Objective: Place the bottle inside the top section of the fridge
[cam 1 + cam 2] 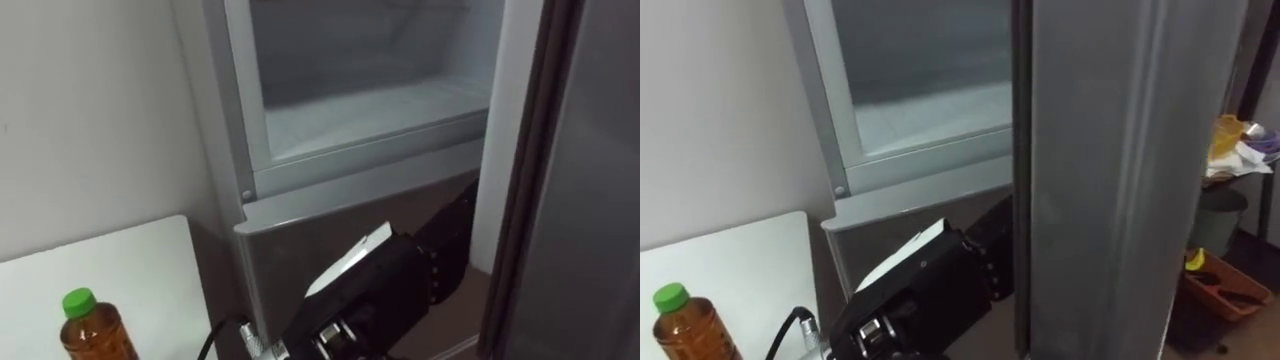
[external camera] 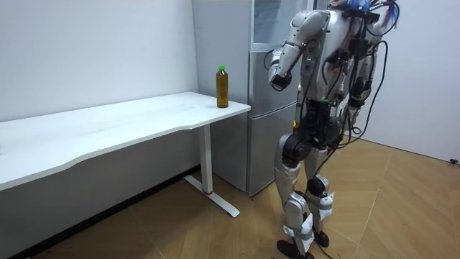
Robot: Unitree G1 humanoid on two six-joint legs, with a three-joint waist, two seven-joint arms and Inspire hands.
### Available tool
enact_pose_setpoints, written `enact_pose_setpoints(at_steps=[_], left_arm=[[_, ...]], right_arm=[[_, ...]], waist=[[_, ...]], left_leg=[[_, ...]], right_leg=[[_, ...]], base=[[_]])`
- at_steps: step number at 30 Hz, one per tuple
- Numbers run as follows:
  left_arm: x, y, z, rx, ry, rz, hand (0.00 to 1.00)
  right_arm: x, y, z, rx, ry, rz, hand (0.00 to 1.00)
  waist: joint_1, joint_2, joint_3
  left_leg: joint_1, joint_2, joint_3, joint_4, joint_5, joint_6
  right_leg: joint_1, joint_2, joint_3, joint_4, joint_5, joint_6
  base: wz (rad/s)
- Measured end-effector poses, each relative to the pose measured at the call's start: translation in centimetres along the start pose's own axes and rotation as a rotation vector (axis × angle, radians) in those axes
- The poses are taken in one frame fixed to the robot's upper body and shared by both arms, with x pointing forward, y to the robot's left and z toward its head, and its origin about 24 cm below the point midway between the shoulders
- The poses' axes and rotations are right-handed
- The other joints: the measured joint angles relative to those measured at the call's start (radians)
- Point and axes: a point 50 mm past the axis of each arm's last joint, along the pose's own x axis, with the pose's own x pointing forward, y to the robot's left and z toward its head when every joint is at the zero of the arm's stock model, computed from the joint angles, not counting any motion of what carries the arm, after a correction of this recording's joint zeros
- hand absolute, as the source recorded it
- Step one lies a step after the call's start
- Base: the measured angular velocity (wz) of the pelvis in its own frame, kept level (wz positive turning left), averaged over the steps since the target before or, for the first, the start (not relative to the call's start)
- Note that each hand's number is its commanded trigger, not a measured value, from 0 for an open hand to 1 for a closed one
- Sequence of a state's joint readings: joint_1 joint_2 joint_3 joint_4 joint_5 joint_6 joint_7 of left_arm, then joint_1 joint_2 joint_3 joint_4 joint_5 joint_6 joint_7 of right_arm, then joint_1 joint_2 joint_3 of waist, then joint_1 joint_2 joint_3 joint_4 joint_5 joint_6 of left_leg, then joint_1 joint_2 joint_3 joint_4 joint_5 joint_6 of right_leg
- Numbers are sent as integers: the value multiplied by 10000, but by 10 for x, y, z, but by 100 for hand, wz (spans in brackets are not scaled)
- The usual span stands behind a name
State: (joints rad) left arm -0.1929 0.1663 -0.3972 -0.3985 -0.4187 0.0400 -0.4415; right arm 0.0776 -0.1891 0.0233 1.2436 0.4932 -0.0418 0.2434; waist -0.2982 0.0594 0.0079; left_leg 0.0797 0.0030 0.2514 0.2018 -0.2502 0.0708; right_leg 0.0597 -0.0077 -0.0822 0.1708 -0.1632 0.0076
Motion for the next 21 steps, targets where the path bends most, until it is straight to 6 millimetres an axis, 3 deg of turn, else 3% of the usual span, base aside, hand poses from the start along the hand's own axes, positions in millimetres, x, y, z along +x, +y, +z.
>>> enact_pose_setpoints(at_steps=[5, 14, 21], left_arm=[[0, 0, 0, -21, 1, 23, 0], [4, 1, -5, -250, 76, 249, 0], [10, 1, -5, -189, 33, 153, 0]], right_arm=[[-2, -5, -4, 580, -15, -163, 0], [-5, -12, -9, 696, 102, -399, 0], [-11, -27, -16, 581, 434, -866, 0]], waist=[[-113, 99, 17], [-615, 159, 100], [-1121, 179, 110]], left_leg=[[76, 138, 444, -35, -81, -83], [360, 420, 1318, -94, -223, -284], [545, 556, 1887, -139, -244, -418]], right_leg=[[-96, 121, 274, -5, 64, -36], [-123, 351, 827, 3, 164, -181], [-275, 564, 1240, -18, 200, -247]], base=[[-27], [-29], [-25]])
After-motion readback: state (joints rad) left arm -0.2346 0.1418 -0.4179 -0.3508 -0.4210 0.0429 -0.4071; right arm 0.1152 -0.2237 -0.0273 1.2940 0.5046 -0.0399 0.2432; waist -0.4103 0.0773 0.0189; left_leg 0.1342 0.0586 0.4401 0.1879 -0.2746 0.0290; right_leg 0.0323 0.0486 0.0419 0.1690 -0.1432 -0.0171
